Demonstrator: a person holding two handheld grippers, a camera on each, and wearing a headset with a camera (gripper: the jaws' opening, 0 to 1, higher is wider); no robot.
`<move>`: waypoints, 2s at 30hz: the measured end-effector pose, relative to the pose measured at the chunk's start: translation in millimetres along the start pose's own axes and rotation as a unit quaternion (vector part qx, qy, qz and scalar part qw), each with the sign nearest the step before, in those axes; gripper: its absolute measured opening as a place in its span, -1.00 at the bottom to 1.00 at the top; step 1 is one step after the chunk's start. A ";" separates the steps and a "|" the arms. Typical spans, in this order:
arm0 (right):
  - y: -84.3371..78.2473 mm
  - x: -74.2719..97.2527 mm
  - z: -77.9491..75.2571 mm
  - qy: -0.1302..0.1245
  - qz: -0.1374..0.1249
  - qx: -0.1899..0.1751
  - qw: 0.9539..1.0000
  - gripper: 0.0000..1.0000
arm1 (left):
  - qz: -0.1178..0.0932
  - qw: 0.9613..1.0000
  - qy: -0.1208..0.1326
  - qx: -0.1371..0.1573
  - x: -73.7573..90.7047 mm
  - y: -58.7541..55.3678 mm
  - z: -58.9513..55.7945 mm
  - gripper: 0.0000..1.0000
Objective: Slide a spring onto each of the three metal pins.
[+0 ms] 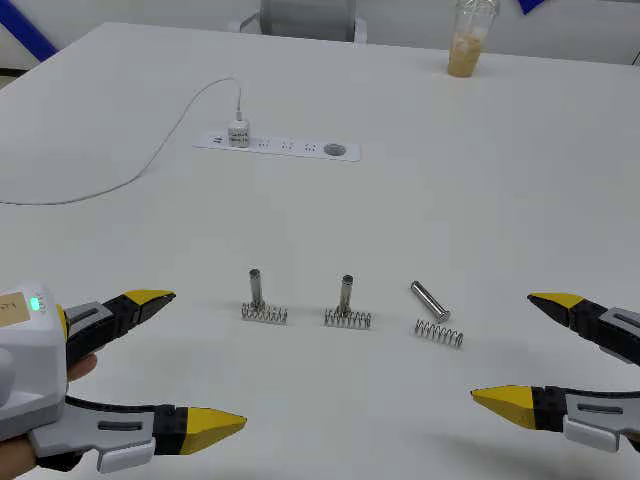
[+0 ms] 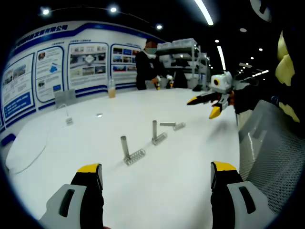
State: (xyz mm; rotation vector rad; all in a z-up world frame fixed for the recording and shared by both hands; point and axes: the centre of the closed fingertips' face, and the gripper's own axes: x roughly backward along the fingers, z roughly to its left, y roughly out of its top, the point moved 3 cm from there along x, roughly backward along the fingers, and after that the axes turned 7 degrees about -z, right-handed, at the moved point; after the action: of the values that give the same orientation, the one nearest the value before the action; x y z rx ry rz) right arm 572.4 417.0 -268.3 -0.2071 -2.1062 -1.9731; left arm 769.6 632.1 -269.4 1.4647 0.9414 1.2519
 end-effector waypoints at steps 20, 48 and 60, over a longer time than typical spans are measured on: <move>2.0 -1.2 -1.7 -0.004 -0.002 -0.001 1.000 0.65 | -0.004 1.000 0.002 0.000 -1.9 0.0 0.6 0.92; 23.5 -14.1 -19.8 -0.017 0.016 -0.009 1.000 0.42 | -0.010 1.000 0.006 0.001 -2.2 3.0 0.2 0.93; 29.8 -40.1 -28.0 -0.021 0.056 0.005 0.998 0.18 | -0.014 1.000 0.005 0.002 -3.0 4.7 -0.9 0.93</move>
State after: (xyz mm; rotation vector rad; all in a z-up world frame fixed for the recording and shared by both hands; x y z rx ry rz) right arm 621.3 394.0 -249.2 -0.3590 -2.0810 -1.9100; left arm 768.1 628.2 -265.6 1.4442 0.9685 1.2390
